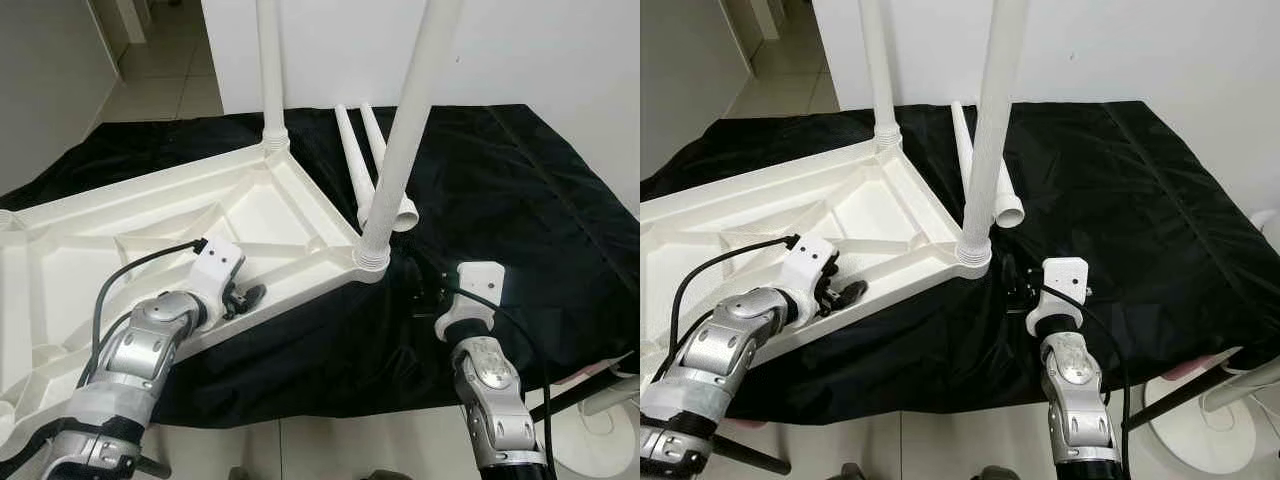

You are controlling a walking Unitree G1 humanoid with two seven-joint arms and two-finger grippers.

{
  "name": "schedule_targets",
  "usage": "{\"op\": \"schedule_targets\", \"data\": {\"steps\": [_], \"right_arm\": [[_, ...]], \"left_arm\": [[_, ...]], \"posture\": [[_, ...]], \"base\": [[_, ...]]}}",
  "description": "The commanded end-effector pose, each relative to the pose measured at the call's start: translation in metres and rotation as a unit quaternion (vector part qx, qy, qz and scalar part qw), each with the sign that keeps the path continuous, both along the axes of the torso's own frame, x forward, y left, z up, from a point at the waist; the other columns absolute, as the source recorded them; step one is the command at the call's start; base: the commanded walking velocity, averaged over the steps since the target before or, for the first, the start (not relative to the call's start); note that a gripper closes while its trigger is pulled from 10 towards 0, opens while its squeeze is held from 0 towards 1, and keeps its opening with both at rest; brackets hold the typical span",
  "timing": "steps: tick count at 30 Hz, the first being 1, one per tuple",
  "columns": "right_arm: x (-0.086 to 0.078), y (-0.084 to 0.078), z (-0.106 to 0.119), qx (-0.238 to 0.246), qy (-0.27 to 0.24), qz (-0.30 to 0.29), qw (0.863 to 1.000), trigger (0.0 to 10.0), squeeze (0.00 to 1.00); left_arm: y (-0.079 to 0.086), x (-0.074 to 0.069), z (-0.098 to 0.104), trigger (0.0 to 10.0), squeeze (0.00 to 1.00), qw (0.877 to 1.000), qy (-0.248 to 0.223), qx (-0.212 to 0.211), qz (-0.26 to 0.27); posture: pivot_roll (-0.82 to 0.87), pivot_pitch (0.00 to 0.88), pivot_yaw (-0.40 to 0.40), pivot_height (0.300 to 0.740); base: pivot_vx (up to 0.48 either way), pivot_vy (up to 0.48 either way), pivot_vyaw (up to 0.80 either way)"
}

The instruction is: Building children table

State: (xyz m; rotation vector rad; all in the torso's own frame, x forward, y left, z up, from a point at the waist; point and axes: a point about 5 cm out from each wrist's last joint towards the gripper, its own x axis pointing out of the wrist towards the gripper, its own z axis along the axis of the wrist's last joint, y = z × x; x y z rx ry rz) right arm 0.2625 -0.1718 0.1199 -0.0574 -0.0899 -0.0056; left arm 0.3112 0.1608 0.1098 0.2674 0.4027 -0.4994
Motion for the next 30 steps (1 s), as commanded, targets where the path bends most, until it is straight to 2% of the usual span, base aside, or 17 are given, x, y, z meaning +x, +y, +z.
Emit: {"op": "schedule_targets", "data": {"steps": [1, 9, 19, 27, 28, 29, 30], "right_arm": [[0.002, 0.000, -0.001, 0.000, 0.001, -0.005, 1.000, 10.0, 0.00], [0.004, 0.000, 0.000, 0.002, -0.002, -0.010, 1.000, 10.0, 0.00], [0.007, 0.002, 0.001, 0.002, -0.005, -0.010, 1.000, 10.0, 0.00], [0.008, 0.001, 0.002, -0.001, -0.008, -0.014, 1.000, 10.0, 0.00], [0.008, 0.001, 0.002, -0.002, -0.008, -0.014, 1.000, 10.0, 0.00], [0.008, 0.001, 0.002, -0.002, -0.008, -0.014, 1.000, 10.0, 0.00], [0.008, 0.002, 0.001, -0.002, -0.008, -0.014, 1.000, 10.0, 0.00]], "left_arm": [[0.029, 0.009, 0.006, 0.0, 0.00, 0.989, -0.034, 0.049, 0.132], [0.027, 0.013, 0.013, 0.0, 0.00, 0.987, -0.041, 0.040, 0.151], [0.021, 0.018, 0.014, 0.0, 0.00, 0.987, -0.046, 0.041, 0.145], [0.023, 0.024, 0.017, 0.0, 0.00, 0.984, -0.054, 0.046, 0.164], [0.018, 0.026, 0.018, 10.0, 0.00, 0.986, -0.061, 0.047, 0.149], [0.018, 0.026, 0.018, 10.0, 0.00, 0.986, -0.061, 0.047, 0.149], [0.010, 0.025, 0.021, 10.0, 0.00, 0.989, -0.070, 0.038, 0.127]], "posture": [[-0.09, 0.000, 0.046, 0.740], [-0.09, 0.000, 0.047, 0.740], [-0.09, 0.000, 0.047, 0.740], [-0.09, 0.000, 0.049, 0.740], [-0.09, 0.000, 0.048, 0.740], [-0.09, 0.000, 0.048, 0.740], [-0.09, 0.000, 0.048, 0.740]], "base": [[0.000, 0.000, 0.00], [0.000, 0.000, 0.00], [0.000, 0.000, 0.00], [0.000, 0.000, 0.00], [0.000, 0.000, 0.00], [0.000, 0.000, 0.00], [0.000, 0.000, 0.00]]}}
